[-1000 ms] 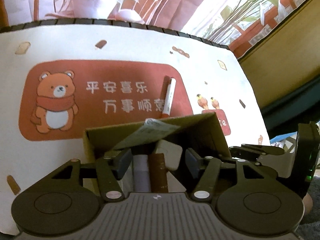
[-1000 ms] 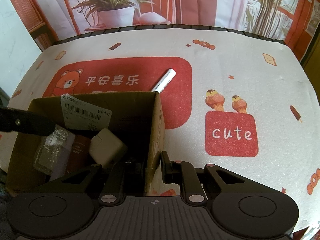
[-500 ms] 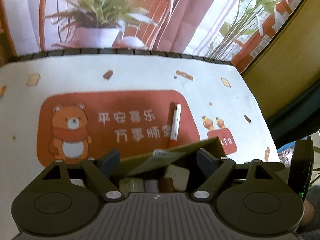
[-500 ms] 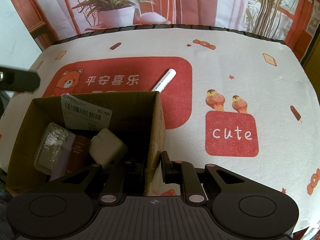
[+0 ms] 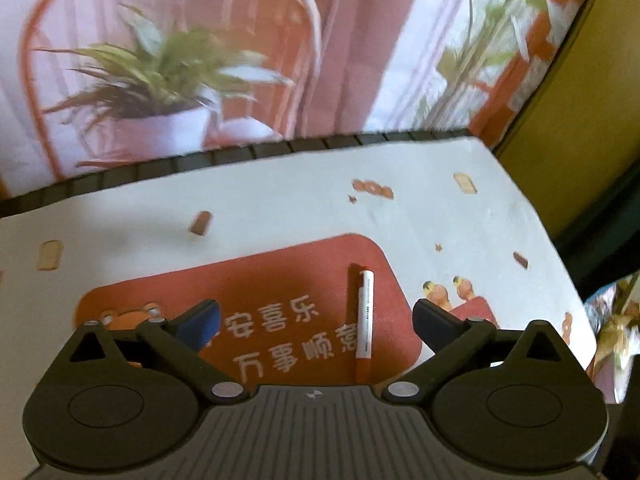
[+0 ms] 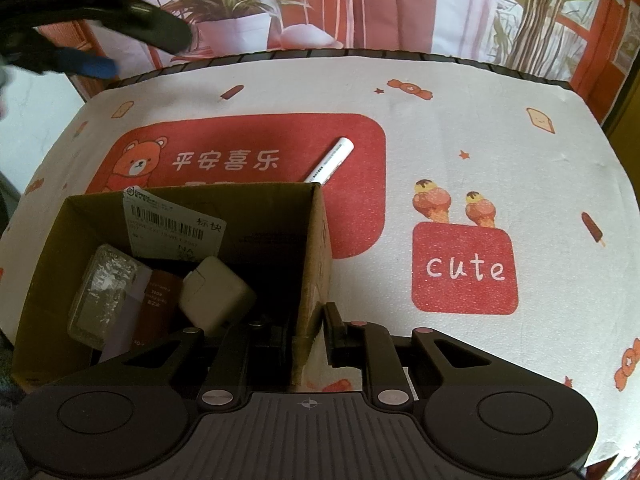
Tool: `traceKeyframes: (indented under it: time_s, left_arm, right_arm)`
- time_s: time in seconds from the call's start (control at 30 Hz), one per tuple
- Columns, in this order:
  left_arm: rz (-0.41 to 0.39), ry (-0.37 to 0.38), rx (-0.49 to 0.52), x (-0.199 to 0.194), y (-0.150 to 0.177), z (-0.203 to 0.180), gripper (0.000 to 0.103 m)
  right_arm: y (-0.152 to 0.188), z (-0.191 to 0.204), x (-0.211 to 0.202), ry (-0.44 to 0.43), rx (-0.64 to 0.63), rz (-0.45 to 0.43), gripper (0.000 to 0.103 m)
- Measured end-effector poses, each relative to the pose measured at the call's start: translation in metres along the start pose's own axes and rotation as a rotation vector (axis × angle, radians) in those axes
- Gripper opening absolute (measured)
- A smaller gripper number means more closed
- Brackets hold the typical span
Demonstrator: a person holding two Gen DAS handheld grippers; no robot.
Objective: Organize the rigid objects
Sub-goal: 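Move the left tool to the white red-capped marker on the mat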
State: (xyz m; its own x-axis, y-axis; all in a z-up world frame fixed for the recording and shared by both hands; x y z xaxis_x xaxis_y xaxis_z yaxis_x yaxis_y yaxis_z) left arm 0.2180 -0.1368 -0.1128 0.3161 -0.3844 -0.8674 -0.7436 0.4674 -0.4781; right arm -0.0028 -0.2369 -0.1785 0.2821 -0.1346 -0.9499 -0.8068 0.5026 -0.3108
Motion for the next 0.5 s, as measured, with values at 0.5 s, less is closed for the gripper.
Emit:
traceKeyframes:
  time_s: [0.5]
  left_arm:
    - [0.260,0.078,0.100,0.126,-0.012,-0.036,0.086]
  right_arm:
    - [0.000,-0.001,0.002,-0.010,0.004,0.004,0.017]
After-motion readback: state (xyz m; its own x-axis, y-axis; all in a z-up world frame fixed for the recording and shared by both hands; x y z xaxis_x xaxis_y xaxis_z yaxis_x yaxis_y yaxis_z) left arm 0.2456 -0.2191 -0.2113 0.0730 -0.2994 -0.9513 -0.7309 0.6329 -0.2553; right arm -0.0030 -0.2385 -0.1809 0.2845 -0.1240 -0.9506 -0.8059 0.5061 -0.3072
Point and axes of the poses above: each gripper's, at about its wrist camera, not at the fingertips, and x roughly the way its jaws point, z to its left, y to its underside, the point moved 7 cm from there along x, roughly the way its jaws point, and after that the axes turned 5 degrees about x, right-handed, at the moved point
